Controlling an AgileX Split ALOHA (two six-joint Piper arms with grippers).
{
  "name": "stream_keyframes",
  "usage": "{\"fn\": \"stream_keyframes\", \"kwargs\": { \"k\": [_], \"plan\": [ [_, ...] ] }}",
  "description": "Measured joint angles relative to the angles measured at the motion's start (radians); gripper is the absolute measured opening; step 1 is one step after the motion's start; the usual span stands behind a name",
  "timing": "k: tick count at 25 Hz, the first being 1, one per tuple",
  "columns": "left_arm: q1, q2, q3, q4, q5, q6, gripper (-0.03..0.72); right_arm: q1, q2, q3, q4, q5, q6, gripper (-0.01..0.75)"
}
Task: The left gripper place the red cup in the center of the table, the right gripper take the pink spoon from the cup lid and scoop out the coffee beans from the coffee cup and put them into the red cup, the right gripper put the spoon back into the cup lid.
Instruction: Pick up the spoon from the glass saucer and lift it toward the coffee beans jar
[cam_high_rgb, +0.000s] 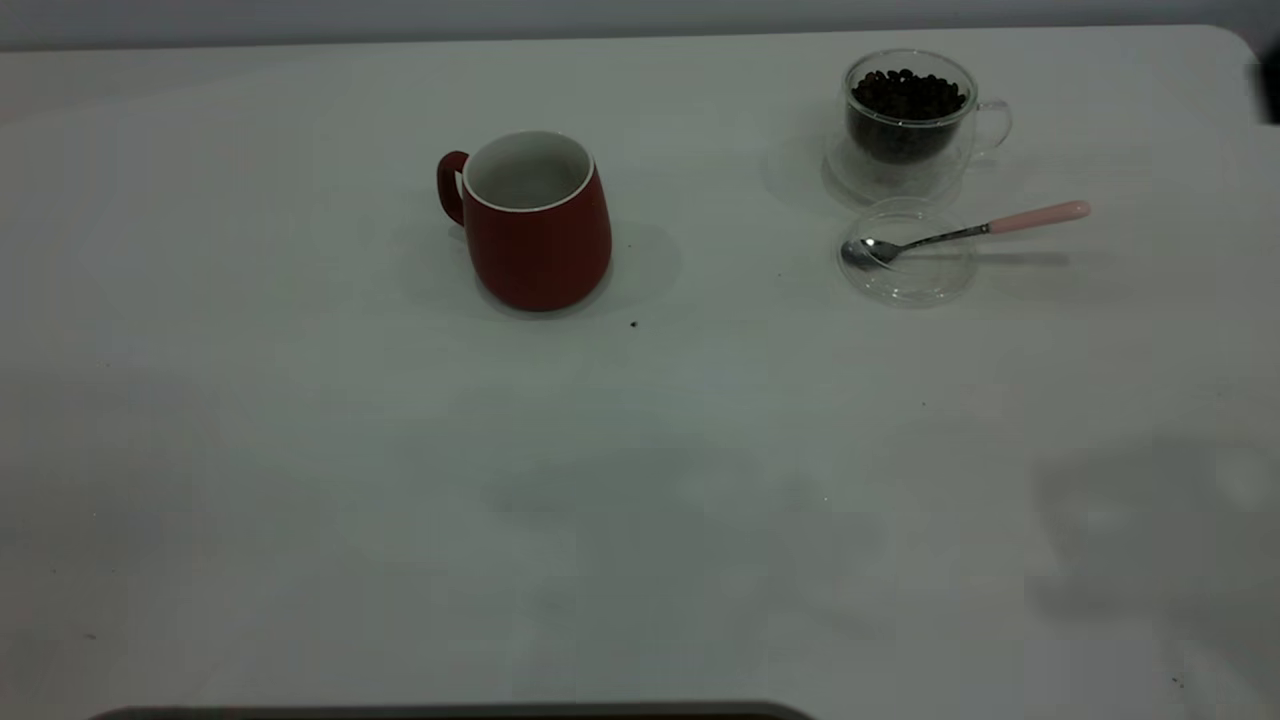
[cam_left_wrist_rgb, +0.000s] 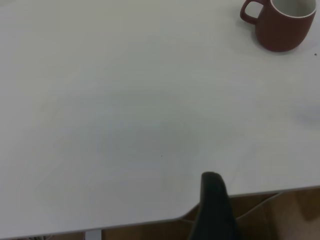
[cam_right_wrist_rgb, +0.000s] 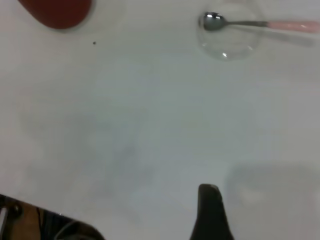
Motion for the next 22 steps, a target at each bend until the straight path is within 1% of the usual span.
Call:
{"fn": "stream_keyframes", "kwargs": {
  "k": [5,10,14,18,22],
  "plan": [
    [0.0,0.0,0.0,0.0,0.0,0.0,0.587,-0.008,0.286,-0.155,0.123,-0.049,-0.151,0.587],
    [0.0,0.0,0.0,0.0,0.0,0.0,0.587,-0.078,0.541,-0.309,0.19,-0.032,-0.255,0.587],
    [0.0,0.0,0.0,0.0,0.0,0.0,0.587,-0.203,0.737,-0.445,0.329,0.045,-0.354,0.587],
    [0.0,0.0,0.0,0.0,0.0,0.0,0.587,-0.333,0.922,-0.588,0.472,0.182,-0.484,0.587],
    [0.0,0.0,0.0,0.0,0.0,0.001,0.587,-0.411,1.074,-0.701,0.545,0.311,-0.549,0.587]
  ]
}}
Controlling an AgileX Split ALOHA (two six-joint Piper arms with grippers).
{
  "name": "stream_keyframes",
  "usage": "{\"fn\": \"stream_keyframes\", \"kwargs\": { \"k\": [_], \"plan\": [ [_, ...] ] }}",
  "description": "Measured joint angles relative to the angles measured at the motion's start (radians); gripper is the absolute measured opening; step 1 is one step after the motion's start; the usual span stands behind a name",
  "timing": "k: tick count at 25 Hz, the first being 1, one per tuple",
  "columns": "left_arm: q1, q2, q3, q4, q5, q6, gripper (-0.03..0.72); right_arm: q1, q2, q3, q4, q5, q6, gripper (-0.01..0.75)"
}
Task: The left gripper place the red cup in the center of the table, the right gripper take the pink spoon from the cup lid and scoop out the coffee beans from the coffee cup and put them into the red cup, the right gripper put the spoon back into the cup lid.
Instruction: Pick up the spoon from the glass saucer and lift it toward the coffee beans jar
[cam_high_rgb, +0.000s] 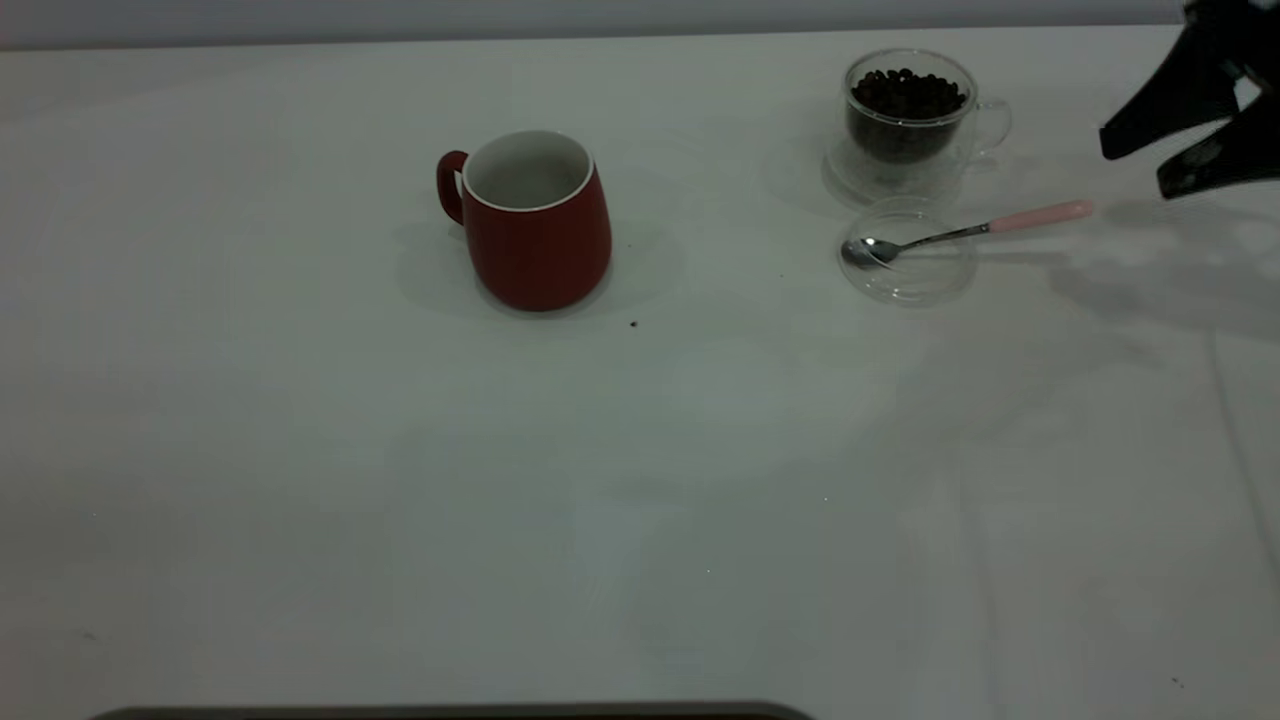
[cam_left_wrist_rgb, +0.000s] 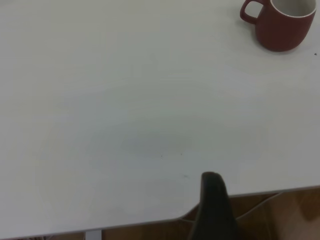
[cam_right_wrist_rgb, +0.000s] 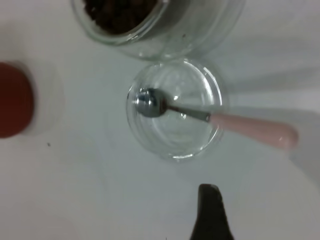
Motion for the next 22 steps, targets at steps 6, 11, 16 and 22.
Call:
{"fn": "stream_keyframes", "kwargs": {
  "k": [6,11,16,22],
  "plan": [
    [0.0,0.0,0.0,0.0,0.0,0.0,0.587,-0.047,0.146,-0.127,0.052,0.127,-0.06,0.587],
    [0.0,0.0,0.0,0.0,0.0,0.0,0.587,-0.048,0.223,-0.158,0.17,0.192,-0.141,0.587],
    [0.0,0.0,0.0,0.0,0.0,0.0,0.587,-0.048,0.278,-0.163,0.255,0.194,-0.196,0.587],
    [0.0,0.0,0.0,0.0,0.0,0.0,0.587,-0.038,0.31,-0.163,0.283,0.194,-0.208,0.587]
  ]
}}
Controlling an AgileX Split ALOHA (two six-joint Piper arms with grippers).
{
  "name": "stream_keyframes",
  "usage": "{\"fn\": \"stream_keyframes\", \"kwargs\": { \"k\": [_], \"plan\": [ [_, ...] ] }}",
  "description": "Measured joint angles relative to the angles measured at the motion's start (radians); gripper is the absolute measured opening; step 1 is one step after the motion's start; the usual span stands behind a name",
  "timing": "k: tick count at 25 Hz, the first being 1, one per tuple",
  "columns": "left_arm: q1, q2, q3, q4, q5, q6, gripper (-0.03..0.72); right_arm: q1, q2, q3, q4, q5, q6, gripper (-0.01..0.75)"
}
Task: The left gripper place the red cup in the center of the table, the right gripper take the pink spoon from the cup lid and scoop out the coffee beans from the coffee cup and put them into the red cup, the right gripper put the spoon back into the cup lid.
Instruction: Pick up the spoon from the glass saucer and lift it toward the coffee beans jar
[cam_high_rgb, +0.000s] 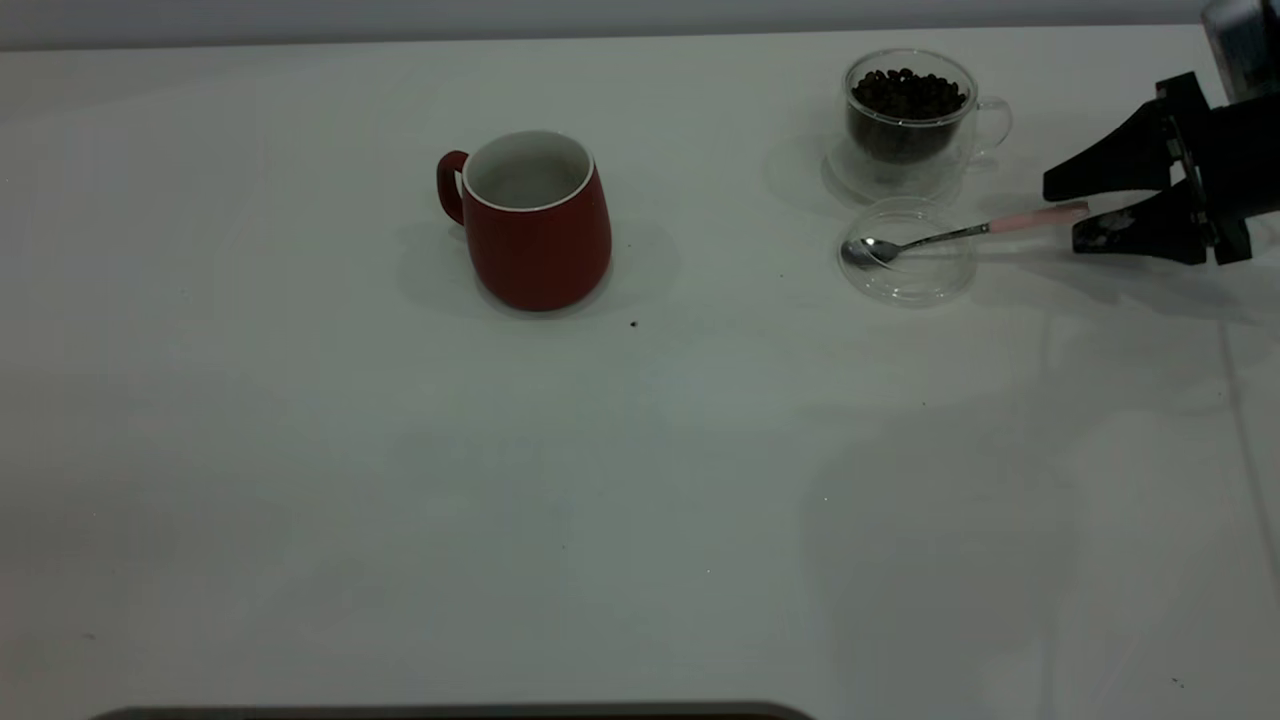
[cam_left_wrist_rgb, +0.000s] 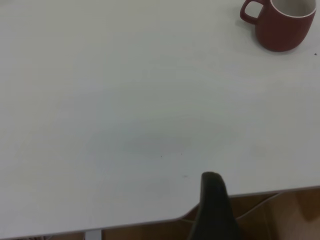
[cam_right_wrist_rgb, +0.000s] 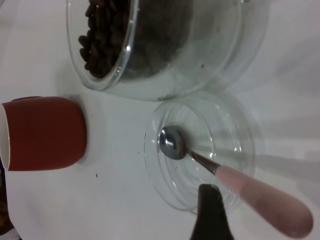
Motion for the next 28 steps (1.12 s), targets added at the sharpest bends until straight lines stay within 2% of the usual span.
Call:
{"fn": "stream_keyframes", "kwargs": {
  "k": [5,9,12,17,23,24,28],
  "plan": [
    [0.0,0.0,0.0,0.0,0.0,0.0,0.587,0.041,0.005,-0.001,0.034,0.004,-0.041,0.587],
    [0.0,0.0,0.0,0.0,0.0,-0.001,0.587,0.046,0.005,-0.001,0.037,0.004,-0.046,0.584],
    [0.0,0.0,0.0,0.0,0.0,-0.001,0.587,0.046,0.005,-0.002,0.037,0.004,-0.047,0.555],
    [0.0,0.0,0.0,0.0,0.0,-0.001,0.587,0.046,0.005,-0.002,0.024,0.004,-0.047,0.419],
    [0.0,0.0,0.0,0.0,0.0,-0.001,0.587,0.046,0.005,-0.002,0.0,0.03,-0.055,0.126],
    [0.0,0.0,0.0,0.0,0.0,-0.001,0.587,0.046,0.005,-0.002,0.001,0.045,-0.061,0.098],
    [0.0,0.0,0.0,0.0,0.0,-0.001,0.587,0.039,0.004,-0.004,-0.001,0.058,-0.066,0.1]
  ]
}}
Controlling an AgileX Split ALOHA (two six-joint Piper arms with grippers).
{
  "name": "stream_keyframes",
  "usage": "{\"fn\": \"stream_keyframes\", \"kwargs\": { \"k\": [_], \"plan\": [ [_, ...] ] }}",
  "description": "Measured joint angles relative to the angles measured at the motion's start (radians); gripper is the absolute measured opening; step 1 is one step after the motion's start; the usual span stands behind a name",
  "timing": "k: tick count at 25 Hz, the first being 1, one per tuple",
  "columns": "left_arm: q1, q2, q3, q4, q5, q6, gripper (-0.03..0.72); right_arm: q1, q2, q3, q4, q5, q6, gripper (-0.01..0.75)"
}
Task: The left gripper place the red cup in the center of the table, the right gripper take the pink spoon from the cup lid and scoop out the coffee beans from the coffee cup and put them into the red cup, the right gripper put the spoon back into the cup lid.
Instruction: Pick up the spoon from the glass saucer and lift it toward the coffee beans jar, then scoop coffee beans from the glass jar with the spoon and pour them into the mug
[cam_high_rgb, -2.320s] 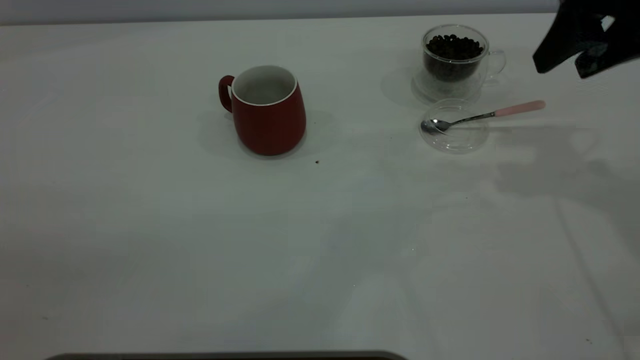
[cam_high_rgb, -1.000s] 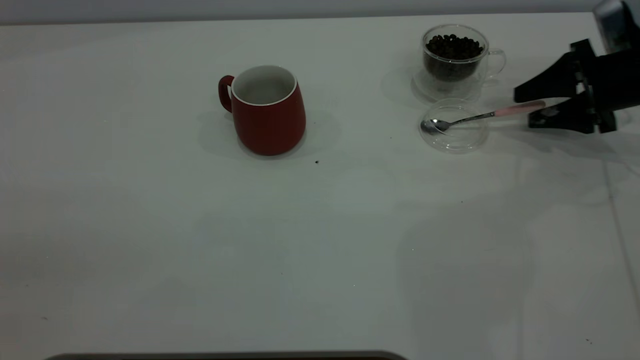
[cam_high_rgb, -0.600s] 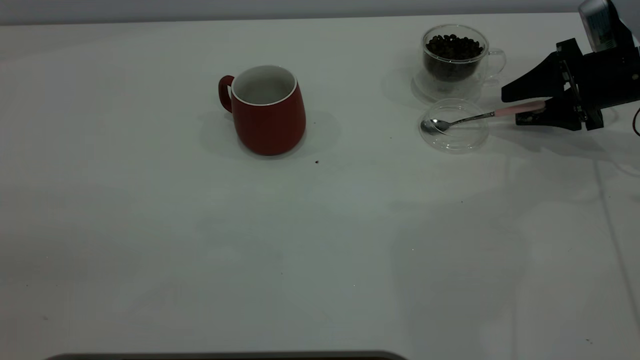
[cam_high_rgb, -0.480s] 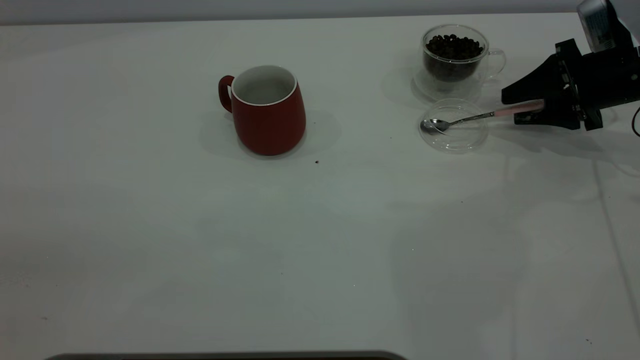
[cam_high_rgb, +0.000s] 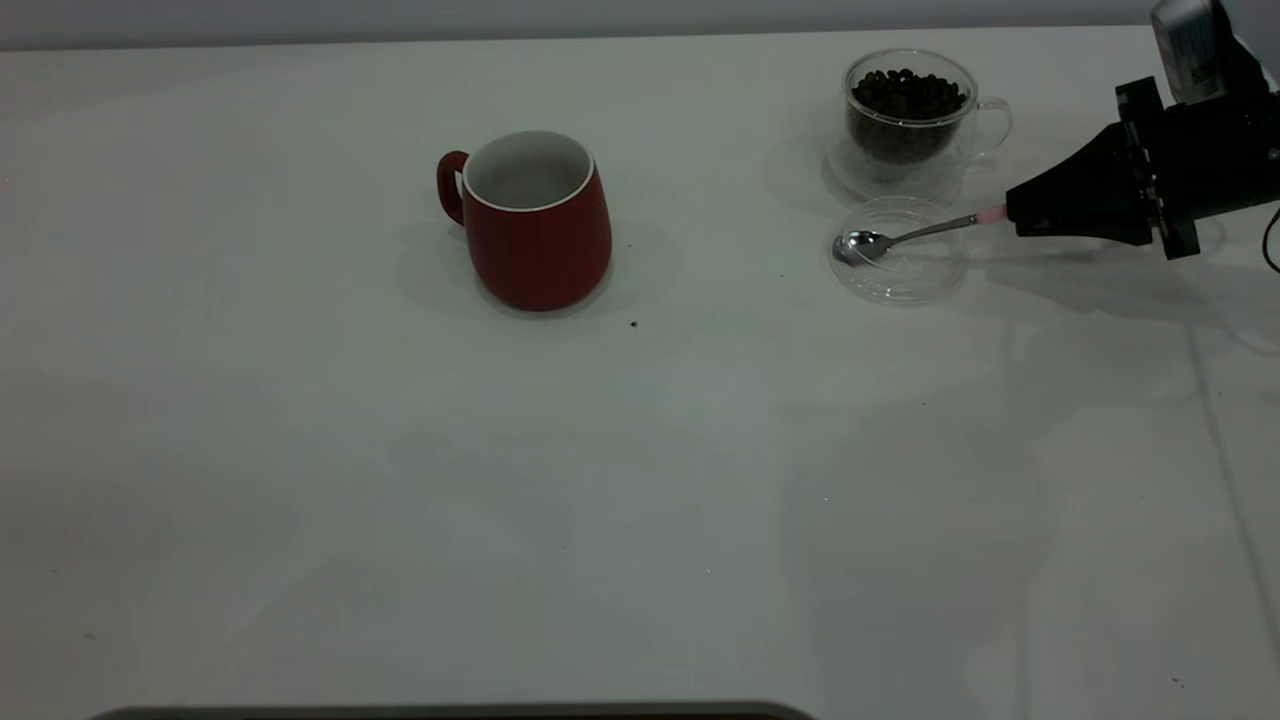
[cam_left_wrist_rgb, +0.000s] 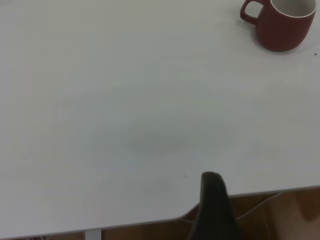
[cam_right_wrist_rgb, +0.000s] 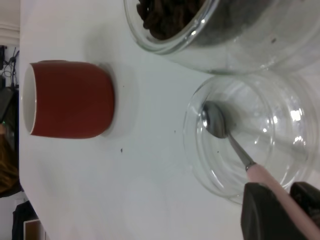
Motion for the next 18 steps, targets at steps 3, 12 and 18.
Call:
{"fn": "stream_keyframes", "kwargs": {
  "k": [3,12,18],
  "plan": [
    [0.0,0.0,0.0,0.0,0.0,0.0,0.587,-0.019,-0.003,0.0,-0.008,0.014,0.0,0.1],
    [0.0,0.0,0.0,0.0,0.0,0.0,0.587,-0.041,-0.127,0.0,-0.056,0.104,0.006,0.1],
    [0.0,0.0,0.0,0.0,0.0,0.001,0.587,0.0,-0.245,0.0,-0.009,0.105,0.035,0.1]
  ]
}}
